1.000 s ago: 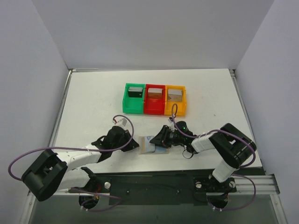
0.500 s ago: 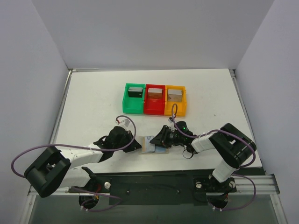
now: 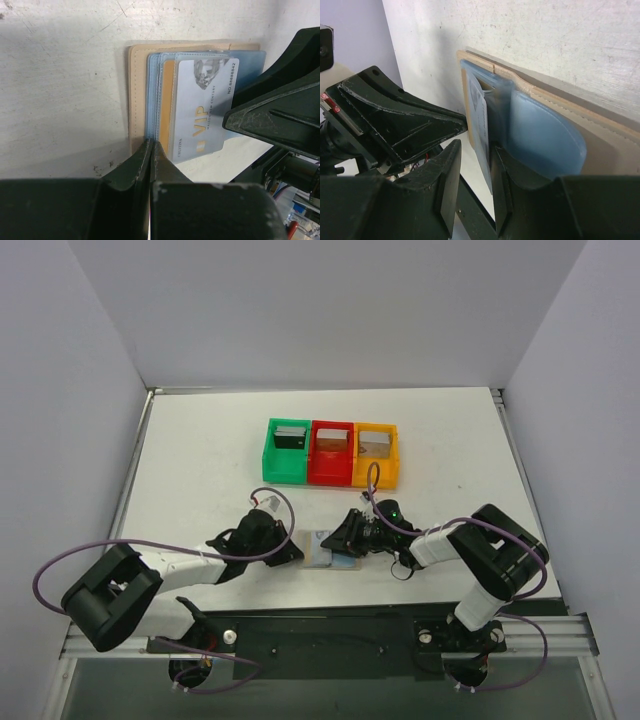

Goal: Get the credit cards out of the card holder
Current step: Remove the credit card from the card holder.

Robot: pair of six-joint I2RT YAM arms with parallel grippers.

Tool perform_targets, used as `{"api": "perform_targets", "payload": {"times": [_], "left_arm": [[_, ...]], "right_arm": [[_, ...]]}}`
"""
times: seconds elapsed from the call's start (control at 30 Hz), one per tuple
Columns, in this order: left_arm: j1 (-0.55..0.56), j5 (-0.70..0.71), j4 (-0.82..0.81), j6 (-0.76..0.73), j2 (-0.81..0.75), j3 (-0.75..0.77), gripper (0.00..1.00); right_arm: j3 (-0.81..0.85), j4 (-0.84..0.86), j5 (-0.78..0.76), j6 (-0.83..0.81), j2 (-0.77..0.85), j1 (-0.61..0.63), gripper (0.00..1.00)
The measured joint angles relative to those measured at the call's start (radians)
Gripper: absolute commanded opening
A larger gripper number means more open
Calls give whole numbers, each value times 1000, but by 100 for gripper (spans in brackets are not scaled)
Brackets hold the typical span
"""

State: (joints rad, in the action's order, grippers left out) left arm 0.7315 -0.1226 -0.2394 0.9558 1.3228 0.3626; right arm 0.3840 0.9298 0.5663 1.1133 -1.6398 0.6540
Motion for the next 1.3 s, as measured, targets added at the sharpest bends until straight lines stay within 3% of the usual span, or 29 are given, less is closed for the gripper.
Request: {"api": "perform_targets", "payload": {"times": [0.63,1.3], "left_arm": [[0,34,39,-6,5,15,0],[0,37,42,-6,3,16,0]], "right_arm": [[-3,-31,0,-19,35,-18,24],[-11,-45,0,-26,41,-23,5]]}}
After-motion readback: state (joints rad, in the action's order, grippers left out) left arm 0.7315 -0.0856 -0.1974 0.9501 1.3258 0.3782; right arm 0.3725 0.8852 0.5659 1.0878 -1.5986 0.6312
